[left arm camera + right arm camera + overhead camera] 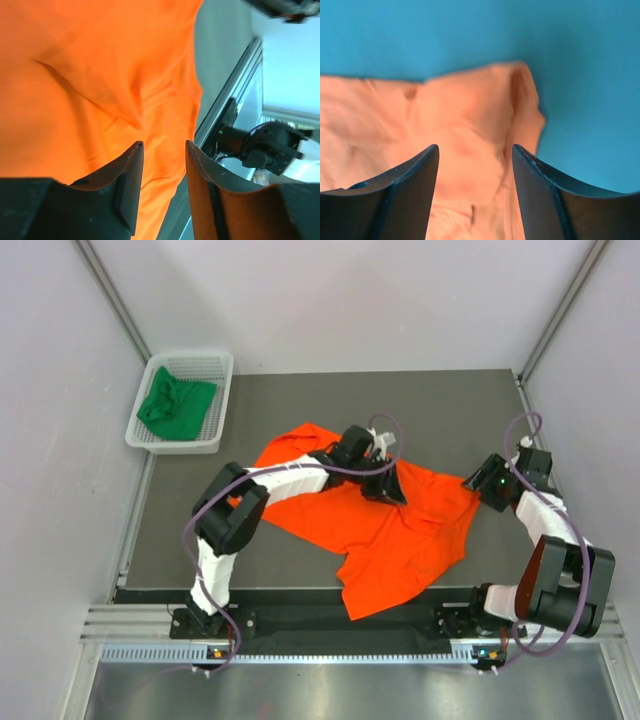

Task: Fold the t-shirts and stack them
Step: Fold the tshirt

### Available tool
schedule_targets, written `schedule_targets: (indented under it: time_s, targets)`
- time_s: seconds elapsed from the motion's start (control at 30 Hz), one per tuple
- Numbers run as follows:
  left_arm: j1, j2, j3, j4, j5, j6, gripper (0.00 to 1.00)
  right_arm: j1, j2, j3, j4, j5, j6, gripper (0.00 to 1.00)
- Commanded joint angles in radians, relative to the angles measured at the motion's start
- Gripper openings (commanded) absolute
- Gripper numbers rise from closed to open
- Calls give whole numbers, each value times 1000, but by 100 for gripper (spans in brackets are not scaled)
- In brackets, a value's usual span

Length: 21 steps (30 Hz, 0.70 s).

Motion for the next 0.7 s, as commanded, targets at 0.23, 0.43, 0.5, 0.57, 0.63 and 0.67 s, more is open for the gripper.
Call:
schedule_targets:
  time_s: [0.23,0.43,0.5,0.57,0.63,0.67]
  targets:
    - [312,-126,122,-177,-180,313,46,8,80,109,110,-37,1,61]
    - [445,71,279,-224,-196,362,40,11,63,111,116,-85,4,61]
    - [456,117,358,-268,-243,377,41,12,55,108,118,-97,2,61]
    - [458,161,404,-282,-315,377,41,14,47,103,120,-105,-1,61]
    - [458,180,430,-296,-361,385,39,16,41,97,120,-108,-6,61]
    - [458,185,433,-296,-394,388,32,14,40,95,120,-108,-7,61]
